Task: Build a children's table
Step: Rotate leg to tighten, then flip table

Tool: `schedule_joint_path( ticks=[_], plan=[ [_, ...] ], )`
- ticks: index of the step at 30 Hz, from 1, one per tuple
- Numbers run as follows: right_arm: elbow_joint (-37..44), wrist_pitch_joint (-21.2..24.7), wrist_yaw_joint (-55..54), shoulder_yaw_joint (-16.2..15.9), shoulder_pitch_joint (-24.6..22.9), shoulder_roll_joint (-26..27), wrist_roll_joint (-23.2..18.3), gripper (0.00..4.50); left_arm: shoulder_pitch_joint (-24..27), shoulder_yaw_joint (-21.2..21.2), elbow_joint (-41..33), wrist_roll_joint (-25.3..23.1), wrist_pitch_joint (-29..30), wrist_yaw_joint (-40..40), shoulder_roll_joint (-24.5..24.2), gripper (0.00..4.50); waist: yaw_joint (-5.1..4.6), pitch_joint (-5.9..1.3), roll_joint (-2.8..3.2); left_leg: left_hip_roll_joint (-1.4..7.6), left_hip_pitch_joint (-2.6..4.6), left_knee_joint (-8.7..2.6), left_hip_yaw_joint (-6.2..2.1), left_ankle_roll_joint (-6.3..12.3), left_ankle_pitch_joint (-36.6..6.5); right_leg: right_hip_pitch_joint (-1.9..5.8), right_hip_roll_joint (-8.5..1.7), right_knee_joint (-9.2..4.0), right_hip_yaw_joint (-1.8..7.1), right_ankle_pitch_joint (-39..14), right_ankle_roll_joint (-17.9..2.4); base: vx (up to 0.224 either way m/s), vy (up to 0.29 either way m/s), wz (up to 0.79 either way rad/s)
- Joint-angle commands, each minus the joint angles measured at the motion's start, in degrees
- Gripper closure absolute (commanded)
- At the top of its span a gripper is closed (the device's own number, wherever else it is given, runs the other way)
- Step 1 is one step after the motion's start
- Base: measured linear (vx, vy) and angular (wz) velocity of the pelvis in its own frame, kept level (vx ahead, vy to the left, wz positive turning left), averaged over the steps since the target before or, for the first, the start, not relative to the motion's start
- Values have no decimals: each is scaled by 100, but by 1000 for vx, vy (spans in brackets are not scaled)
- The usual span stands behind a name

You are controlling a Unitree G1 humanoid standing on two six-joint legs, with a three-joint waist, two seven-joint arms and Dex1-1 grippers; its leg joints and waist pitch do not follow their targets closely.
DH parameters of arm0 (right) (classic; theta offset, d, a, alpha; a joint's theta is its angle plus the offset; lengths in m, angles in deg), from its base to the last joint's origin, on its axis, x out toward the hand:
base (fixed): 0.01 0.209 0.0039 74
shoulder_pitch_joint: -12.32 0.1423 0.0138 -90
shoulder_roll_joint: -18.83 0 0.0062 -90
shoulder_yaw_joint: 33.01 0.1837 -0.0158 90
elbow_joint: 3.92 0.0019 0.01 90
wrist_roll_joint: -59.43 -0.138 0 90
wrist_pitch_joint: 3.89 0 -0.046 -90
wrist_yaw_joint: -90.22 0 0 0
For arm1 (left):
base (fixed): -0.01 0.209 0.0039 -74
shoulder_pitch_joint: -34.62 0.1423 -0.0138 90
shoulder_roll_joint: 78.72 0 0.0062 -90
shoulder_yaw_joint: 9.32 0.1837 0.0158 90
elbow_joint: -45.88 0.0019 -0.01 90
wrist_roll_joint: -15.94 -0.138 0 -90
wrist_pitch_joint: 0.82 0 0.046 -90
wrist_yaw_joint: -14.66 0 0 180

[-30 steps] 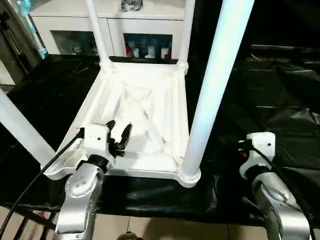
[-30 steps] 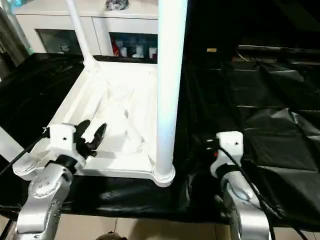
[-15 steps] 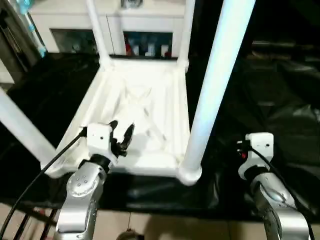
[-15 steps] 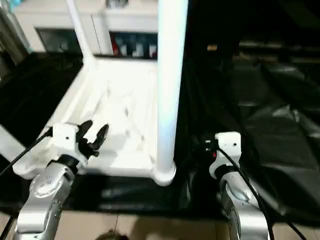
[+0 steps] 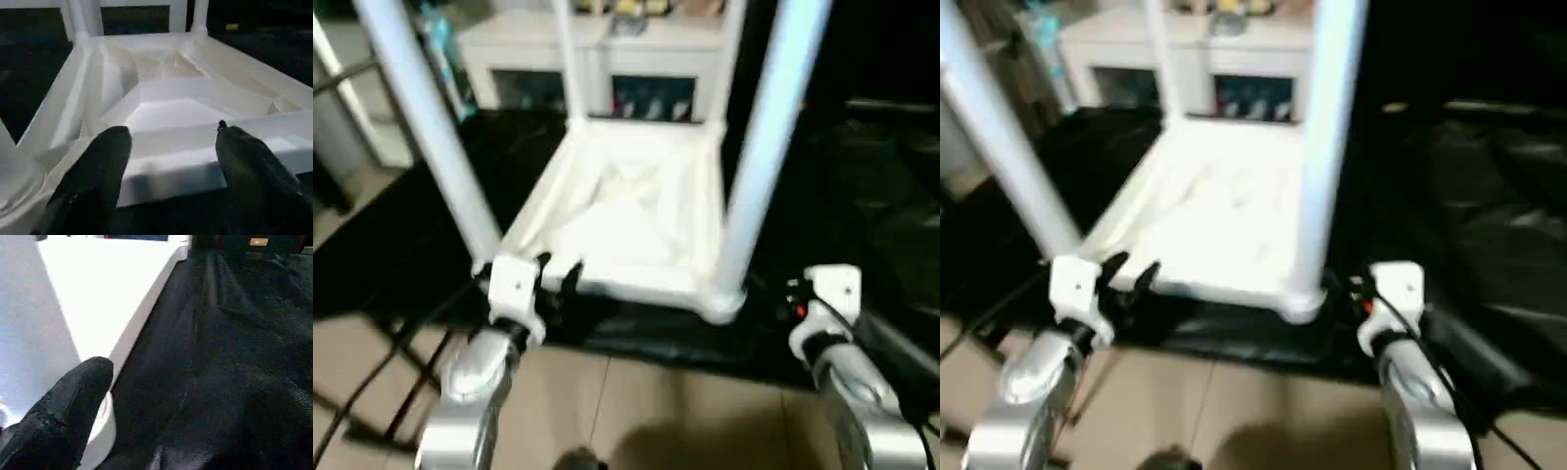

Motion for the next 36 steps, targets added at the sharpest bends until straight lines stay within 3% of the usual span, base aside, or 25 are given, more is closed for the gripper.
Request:
schedule_joint_path(
  ticks=[1,5,6,7,9,11,12,15,17,23,26,29,30,32,34,36],
  plan=[
    [176,31,179,115,-141,-87,-211,0,52,-54,-250,73,17,-25,21,99,-140,-279,17,532,117,-674,-255,88,-1344,100,-551,-653,314,38,-763,-17,99,-6],
    [651,124,1262,287,-663,-473,-1060,0,424,-371,-526,-59,-103,-552,170,80,-223,-266,20,504,106,-713,-194,136,-1600,123,-623,-771,337,17,-663,9,81,-6],
    [771,110,1612,259,-813,-669,-1179,0,489,-495,-575,-100,-331,-738,244,65,-261,-257,-5,503,56,-712,-187,222,-1434,171,-641,-802,343,130,-589,26,55,-6],
    [892,78,1996,214,-961,-901,-1288,0,533,-642,-650,-101,-551,-947,347,54,-269,-284,23,513,69,-691,-179,300,-1249,171,-628,-810,330,353,-541,26,55,-6],
    [1000,132,2476,148,-1106,-1200,-1429,0,592,-799,-759,49,-543,-1085,462,34,-294,-300,16,504,67,-686,-157,382,-1090,183,-630,-814,322,635,-536,0,0,0],
    [1050,163,2777,113,-1169,-1401,-1495,0,663,-870,-819,88,-519,-1159,496,20,-325,-255,-5,498,65,-686,-148,444,-1220,166,-650,-868,337,444,-570,0,0,0],
    [1111,259,2957,115,-1164,-1515,-1627,0,744,-901,-837,122,-504,-1179,517,10,-321,-251,15,486,65,-675,-139,451,-1235,154,-649,-874,343,349,-583,0,0,0],
    [1240,468,3191,48,-1040,-1650,-1893,0,964,-917,-794,112,-550,-1212,562,0,-327,-237,-16,472,65,-669,-123,505,-1173,141,-647,-923,352,-130,-570,0,0,0],
    [1149,445,3281,-205,-872,-1725,-1833,0,1023,-981,-688,34,-588,-1445,654,0,-313,-231,-9,480,96,-673,-111,435,-1229,99,-640,-960,363,-512,-557,0,0,0],
    [663,397,3533,-716,-277,-1597,-1644,0,765,-1203,-210,160,-530,-1561,620,0,-309,-224,-18,474,104,-694,-114,291,-1353,75,-634,-972,367,-784,-593,0,0,0],
    [378,352,3603,-957,137,-1471,-1539,0,384,-1243,205,282,-455,-1391,444,0,-294,-255,-42,476,106,-692,-118,282,-1169,76,-635,-940,364,-580,-604,0,0,0],
    [188,316,3612,-1077,404,-1387,-1494,0,129,-1259,459,384,-440,-1210,300,0,-282,-283,-38,488,115,-691,-121,268,-962,69,-627,-876,354,-123,-674,0,0,0],
    [-43,241,3561,-1160,645,-1296,-1434,0,-84,-1302,690,475,-430,-1079,203,0,-286,-283,-78,491,109,-694,-112,274,-924,77,-637,-860,352,39,-709,0,0,0],
    [-290,137,3565,-1279,874,-1199,-1363,0,-320,-1369,1045,414,-496,-1079,68,0,-295,-324,-74,482,122,-676,-110,265,-774,88,-632,-811,342,387,-758,0,0,0],
    [-342,132,3589,-1318,926,-1172,-1350,0,-401,-1417,1163,401,-492,-1142,37,0,-301,-332,-105,501,114,-675,-106,310,-625,109,-635,-786,337,801,-755,0,0,0],
    [-466,73,3594,-1418,1033,-1132,-1247,0,-578,-1517,1410,435,-488,-1240,-20,0,-294,-350,-96,492,119,-659,-106,349,-561,118,-634,-756,320,1080,-782,0,0,0]
  ],
)
